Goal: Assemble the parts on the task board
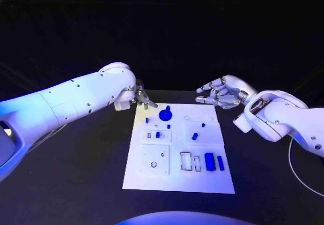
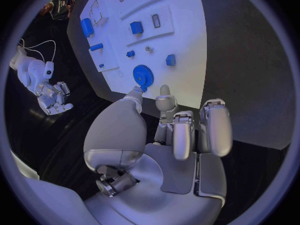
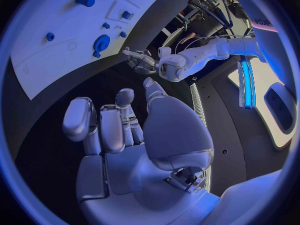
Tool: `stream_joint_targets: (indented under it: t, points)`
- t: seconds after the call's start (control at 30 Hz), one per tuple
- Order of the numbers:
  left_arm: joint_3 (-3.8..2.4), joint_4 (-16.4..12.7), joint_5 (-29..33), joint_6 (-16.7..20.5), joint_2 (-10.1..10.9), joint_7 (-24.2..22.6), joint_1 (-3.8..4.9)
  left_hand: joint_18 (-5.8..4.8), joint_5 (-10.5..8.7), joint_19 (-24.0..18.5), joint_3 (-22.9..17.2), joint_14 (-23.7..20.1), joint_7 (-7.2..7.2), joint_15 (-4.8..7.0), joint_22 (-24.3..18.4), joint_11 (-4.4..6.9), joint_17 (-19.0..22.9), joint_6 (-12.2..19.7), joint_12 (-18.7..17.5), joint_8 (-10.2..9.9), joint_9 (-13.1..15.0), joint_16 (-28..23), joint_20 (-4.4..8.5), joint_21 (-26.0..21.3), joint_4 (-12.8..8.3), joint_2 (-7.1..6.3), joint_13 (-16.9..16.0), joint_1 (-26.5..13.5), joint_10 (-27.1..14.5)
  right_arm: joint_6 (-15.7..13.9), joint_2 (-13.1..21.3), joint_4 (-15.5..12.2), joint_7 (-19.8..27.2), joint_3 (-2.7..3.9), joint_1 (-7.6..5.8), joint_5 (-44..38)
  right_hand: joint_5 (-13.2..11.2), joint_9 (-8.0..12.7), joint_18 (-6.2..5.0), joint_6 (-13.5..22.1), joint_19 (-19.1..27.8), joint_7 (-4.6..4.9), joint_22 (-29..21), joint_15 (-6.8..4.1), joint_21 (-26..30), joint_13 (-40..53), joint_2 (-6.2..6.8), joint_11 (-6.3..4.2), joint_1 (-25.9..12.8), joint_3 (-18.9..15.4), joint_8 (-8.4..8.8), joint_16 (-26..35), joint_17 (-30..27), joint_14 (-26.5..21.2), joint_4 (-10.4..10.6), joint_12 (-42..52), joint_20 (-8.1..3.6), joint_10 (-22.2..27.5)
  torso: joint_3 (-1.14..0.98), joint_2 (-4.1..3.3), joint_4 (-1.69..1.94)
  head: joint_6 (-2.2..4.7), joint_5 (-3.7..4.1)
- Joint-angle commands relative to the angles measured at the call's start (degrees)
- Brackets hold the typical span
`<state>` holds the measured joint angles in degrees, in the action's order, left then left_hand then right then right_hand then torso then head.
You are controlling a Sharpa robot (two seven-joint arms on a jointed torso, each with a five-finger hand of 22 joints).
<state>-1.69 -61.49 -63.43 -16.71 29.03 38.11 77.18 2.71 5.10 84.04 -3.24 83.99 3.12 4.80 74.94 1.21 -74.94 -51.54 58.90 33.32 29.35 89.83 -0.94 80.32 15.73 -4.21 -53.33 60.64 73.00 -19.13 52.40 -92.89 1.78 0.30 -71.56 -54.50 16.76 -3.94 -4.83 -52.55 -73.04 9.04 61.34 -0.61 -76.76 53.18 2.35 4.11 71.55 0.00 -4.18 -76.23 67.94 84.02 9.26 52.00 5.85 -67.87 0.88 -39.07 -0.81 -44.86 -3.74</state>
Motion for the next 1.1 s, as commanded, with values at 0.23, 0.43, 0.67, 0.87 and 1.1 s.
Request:
stream_joint_targets:
  t: [0.23, 0.43, 0.67, 0.87, 1.1]
  points:
    - [1.17, 6.6, 0.1, -6.7, -3.0, -0.5, -0.18, -0.09, 0.05, 2.7, 0.9, 6.0, 0.13, -0.24, 5.0, -0.28, -15.1, -1.0, 0.5, -0.4, -0.4, 0.2, -0.52, -0.1, 0.2, 0.59, -0.3, 1.1, 0.3, 0.9, -0.1, 0.1, 0.5, -0.01, 0.06, -0.1, 1.4, -0.1, -1.16, -0.3, 0.2, 0.01, -0.1, 0.11, 0.4, -0.2, -0.65, -0.16, 0.9, -0.6, -0.2, 0.4, -0.1, 1.7, 0.0, -0.1, -0.12, 0.5, 0.23, -0.26, -0.21, -0.13, -0.29]
    - [1.4, 8.0, 0.7, -8.1, -3.7, -0.7, -0.46, -0.13, 0.07, 2.8, 1.5, 6.0, -0.12, -0.13, 5.2, -0.1, -15.1, -2.0, 0.8, -0.1, -0.5, 0.2, -0.48, 0.1, 0.3, 1.3, -0.6, 1.7, 0.5, 1.1, -0.2, 0.2, 0.5, -0.01, 0.06, -0.1, 1.7, -0.1, -1.16, -0.3, 0.2, 0.01, -0.1, 0.1, 0.4, -0.3, -0.7, -0.17, 1.0, -0.7, -0.18, 0.4, 0.0, 1.7, 0.1, -0.1, -0.13, 0.5, 0.17, -0.17, -0.16, -0.57, -0.63]
    - [1.69, 8.1, 1.2, -8.7, -3.8, -1.8, -0.83, -0.18, 0.13, 2.9, 1.8, 6.0, -0.32, 0.0, 5.5, 0.06, -15.1, -2.6, 1.0, 0.2, -0.5, 0.2, -0.41, 0.3, 0.4, 1.99, -0.7, 2.1, 0.7, 1.2, -0.3, 0.2, 0.4, -0.01, 0.06, -0.2, 1.8, -0.1, -1.16, -0.3, 0.2, 0.01, -0.1, 0.1, 0.5, -0.2, -0.74, -0.17, 1.1, -0.7, -0.18, 0.4, 0.1, 1.7, 0.1, -0.1, -0.13, 0.5, 0.14, -0.13, -0.26, -0.54, -0.72]
    - [1.74, 7.7, 1.8, -9.1, -3.7, -2.1, -0.96, -0.25, 0.11, 3.0, 2.2, 6.0, -0.55, 0.14, 5.8, 0.25, -15.1, -3.2, 1.6, 0.6, -0.5, 0.2, -0.3, 0.6, 0.5, 2.44, -1.2, 2.3, 1.1, 1.2, -0.4, 0.4, 0.3, -0.01, 0.07, -0.2, 1.8, -0.1, -1.16, -0.3, 0.2, 0.01, -0.1, 0.1, 0.5, -0.2, -0.74, -0.17, 1.1, -0.7, -0.18, 0.4, 0.1, 1.7, 0.1, -0.1, -0.13, 0.5, 0.1, -0.14, -0.27, -0.47, -0.76]
    - [1.77, 7.5, 2.0, -10.8, -3.7, -1.7, -1.02, -0.3, 0.15, 3.1, 2.5, 6.0, -0.78, 0.31, 6.0, 0.46, -15.1, -3.6, 1.9, 0.8, -0.5, 0.2, -0.16, 0.8, 0.2, 2.84, -1.5, 3.0, 1.4, 1.4, -0.4, 0.4, 0.3, -0.01, 0.07, -0.2, 1.8, -0.1, -1.16, -0.3, 0.2, 0.01, -0.1, 0.1, 0.5, -0.2, -0.74, -0.17, 1.1, -0.7, -0.18, 0.4, 0.1, 1.7, 0.1, -0.1, -0.13, 0.5, 0.06, -0.2, -0.2, -0.47, -0.81]
